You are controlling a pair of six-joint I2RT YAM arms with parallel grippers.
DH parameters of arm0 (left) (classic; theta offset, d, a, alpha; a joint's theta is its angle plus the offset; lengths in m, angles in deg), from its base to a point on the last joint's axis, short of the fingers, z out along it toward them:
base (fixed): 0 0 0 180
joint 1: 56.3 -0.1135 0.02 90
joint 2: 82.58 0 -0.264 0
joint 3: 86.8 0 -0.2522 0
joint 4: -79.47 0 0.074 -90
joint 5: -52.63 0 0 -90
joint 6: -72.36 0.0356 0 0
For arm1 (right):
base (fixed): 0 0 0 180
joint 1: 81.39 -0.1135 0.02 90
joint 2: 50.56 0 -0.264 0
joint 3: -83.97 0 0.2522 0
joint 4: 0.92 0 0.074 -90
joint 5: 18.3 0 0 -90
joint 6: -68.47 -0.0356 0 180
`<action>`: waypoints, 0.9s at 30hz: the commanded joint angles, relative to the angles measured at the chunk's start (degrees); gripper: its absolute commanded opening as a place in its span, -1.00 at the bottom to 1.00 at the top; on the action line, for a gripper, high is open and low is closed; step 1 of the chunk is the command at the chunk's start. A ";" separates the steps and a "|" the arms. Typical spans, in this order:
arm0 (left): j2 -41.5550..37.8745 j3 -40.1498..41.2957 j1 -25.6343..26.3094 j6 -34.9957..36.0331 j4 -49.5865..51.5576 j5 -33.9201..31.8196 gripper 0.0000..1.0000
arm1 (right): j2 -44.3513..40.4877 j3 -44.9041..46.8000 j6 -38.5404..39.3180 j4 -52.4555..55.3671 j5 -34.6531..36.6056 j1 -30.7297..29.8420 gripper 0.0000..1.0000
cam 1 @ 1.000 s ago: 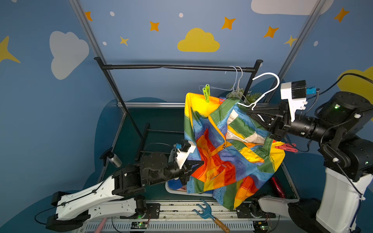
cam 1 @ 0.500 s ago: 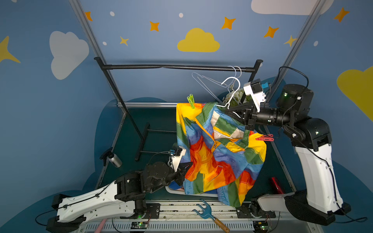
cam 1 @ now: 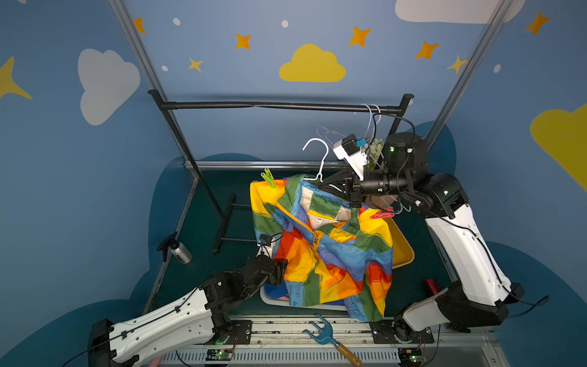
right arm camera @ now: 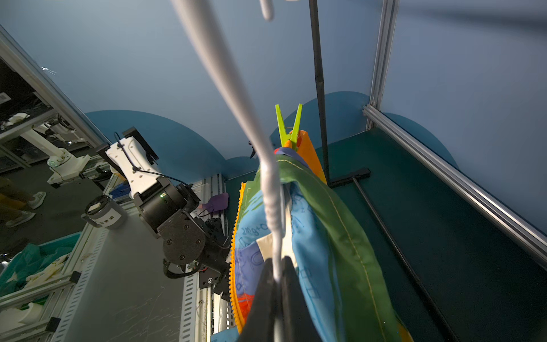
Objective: Remove the clothespins securing jackets to the hanger
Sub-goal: Adjust the jacket in the basket.
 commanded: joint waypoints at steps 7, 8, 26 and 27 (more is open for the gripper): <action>-4.82 -6.74 -0.17 5.50 6.07 -2.88 0.84 | -1.96 6.10 1.88 -5.77 3.72 -2.88 -1.00; -3.24 -7.75 0.19 5.91 6.08 -2.63 0.84 | -1.71 5.60 1.76 -5.87 3.92 -3.45 -1.00; -11.10 -13.42 6.57 16.17 -0.30 -15.92 0.97 | -7.83 20.07 4.36 -10.55 8.67 -5.26 -1.00; -12.42 -13.46 6.14 17.62 -0.65 -16.12 0.98 | -8.05 20.59 4.65 -10.77 7.99 -5.05 -1.00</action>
